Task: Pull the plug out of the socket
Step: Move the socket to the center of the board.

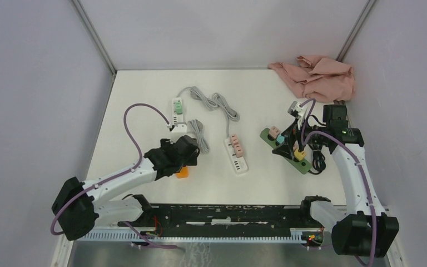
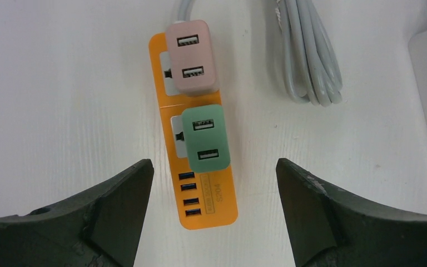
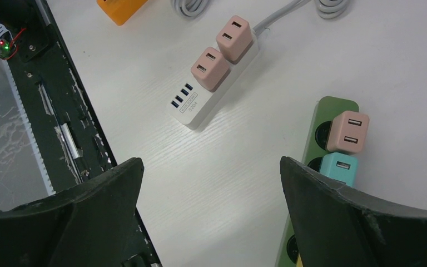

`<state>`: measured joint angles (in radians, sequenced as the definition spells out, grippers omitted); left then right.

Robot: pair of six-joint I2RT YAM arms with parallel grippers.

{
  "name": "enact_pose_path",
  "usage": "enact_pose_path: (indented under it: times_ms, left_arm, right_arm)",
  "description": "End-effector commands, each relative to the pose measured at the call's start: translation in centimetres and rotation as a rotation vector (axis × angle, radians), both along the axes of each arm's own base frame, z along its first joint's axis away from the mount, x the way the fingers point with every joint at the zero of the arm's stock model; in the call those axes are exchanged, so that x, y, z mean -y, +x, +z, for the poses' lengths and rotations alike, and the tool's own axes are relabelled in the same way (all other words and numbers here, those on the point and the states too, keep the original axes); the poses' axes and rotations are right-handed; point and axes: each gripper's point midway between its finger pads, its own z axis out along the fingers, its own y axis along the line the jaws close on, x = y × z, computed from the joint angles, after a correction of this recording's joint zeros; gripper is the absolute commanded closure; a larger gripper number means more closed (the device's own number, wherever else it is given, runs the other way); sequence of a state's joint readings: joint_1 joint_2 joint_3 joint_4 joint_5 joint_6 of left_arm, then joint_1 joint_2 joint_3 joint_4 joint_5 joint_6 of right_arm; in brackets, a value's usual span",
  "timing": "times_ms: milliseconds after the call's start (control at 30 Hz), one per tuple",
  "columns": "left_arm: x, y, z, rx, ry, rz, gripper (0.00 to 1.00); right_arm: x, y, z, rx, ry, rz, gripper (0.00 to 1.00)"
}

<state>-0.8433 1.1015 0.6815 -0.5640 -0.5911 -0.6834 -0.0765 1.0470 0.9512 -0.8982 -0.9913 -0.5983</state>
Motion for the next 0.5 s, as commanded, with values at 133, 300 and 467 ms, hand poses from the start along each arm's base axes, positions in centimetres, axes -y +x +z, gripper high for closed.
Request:
enact_pose_path:
  times_ms: [133, 300, 467]
  left_arm:
    - [1.6, 0.8, -3.5, -0.073, -0.035, -0.029, 0.12]
    - [0.5, -0.3, -5.5, -0.115, -0.018, 0.008, 0.17]
    - [0.0, -0.8, -5.6, -0.097, -0.045, 0.027, 0.24]
  right_arm:
    - [-0.3, 0.3, 1.0, 0.027, 0.000, 0.003, 0.00]
    - [-0.7, 0.1, 0.8, 0.001, 0.002, 0.020, 0.00]
    - [-0.8, 0.0, 0.9, 0.001, 0.000, 0.025, 0.00]
